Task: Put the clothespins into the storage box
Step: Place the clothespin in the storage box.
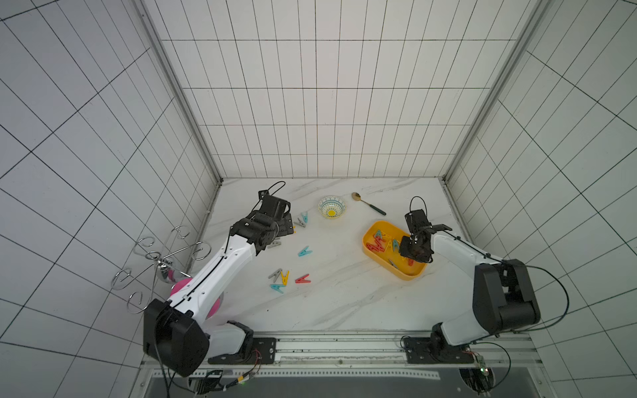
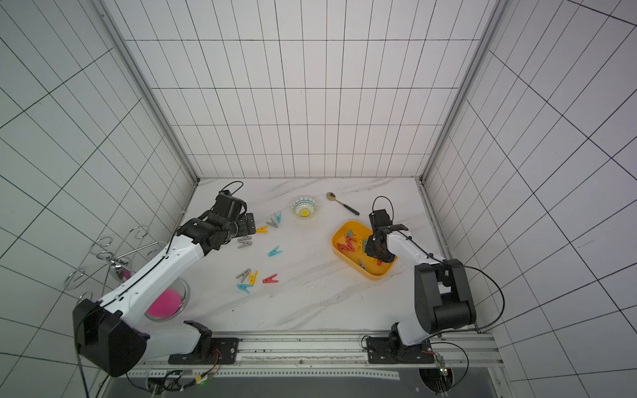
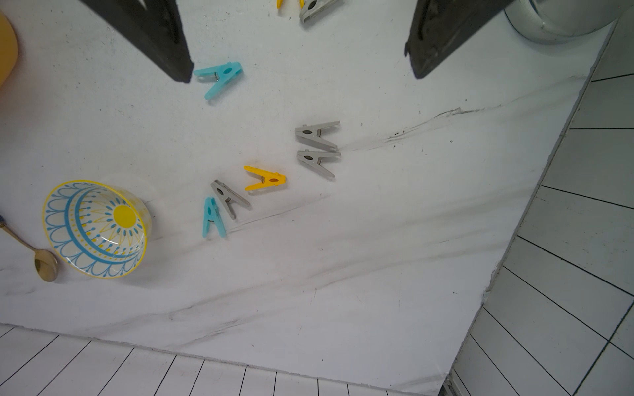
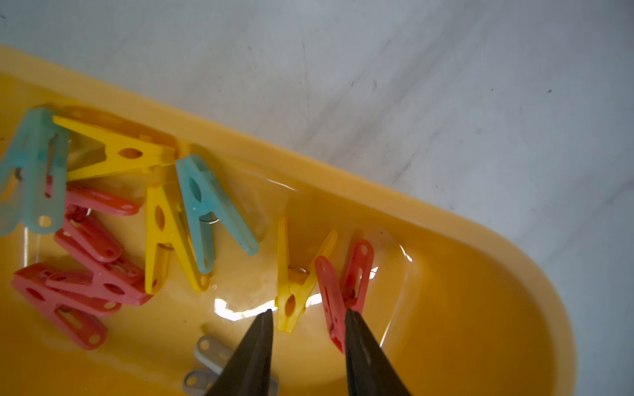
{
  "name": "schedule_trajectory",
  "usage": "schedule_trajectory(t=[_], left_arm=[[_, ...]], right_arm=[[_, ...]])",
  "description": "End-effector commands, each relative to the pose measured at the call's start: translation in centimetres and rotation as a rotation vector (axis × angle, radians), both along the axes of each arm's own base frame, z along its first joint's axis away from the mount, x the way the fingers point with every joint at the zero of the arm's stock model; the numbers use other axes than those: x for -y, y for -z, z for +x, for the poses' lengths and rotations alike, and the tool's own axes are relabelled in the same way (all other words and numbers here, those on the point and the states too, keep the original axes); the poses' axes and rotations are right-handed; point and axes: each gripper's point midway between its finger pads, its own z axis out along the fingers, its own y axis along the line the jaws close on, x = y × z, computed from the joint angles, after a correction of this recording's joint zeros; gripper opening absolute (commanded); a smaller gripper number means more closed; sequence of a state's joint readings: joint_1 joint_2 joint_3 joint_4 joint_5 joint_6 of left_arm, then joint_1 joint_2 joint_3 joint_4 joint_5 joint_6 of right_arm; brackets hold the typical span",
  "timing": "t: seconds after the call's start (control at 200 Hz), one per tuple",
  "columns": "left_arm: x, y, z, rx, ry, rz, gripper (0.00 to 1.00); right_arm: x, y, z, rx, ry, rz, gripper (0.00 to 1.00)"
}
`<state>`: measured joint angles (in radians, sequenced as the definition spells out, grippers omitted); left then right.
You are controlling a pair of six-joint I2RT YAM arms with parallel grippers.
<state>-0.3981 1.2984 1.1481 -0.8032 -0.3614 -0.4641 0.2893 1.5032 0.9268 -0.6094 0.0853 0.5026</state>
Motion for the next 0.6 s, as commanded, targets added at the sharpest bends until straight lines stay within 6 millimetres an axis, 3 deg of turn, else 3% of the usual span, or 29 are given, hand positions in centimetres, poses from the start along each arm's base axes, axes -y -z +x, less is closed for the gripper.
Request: schedule_trajectory(t=[0.0, 0.1, 0.235, 0.43, 0.595], left_arm=[[0.0, -0.9, 0.4, 0.038, -0.007, -0.011, 0.99], [-0.1, -0.9, 0.4, 0.039, -0.011, -0.012, 0.99], [-0.3, -1.0, 0.4, 0.039, -0.021, -0.007, 0.99], [-0.8, -1.2, 0.2, 0.037, -0.043, 0.001, 0.99], [-1.1, -1.6, -0.1, 0.041, -0.05, 0.004, 0.99]], right_arm=[[-2.1, -5.0, 0.5, 0.098, -0.085, 0.02, 0.4], [-5.8, -7.4, -0.4, 0.145, -0.227, 0.024, 0.41], [-14.1, -8.2, -3.3, 0.172, -0.51, 0.122, 0.43], [-24.4, -5.8, -8.3, 0.152, -0.903, 0.181, 0.44], [-30.1, -2.7, -11.0, 0.118, -1.152, 0.114, 0.46]])
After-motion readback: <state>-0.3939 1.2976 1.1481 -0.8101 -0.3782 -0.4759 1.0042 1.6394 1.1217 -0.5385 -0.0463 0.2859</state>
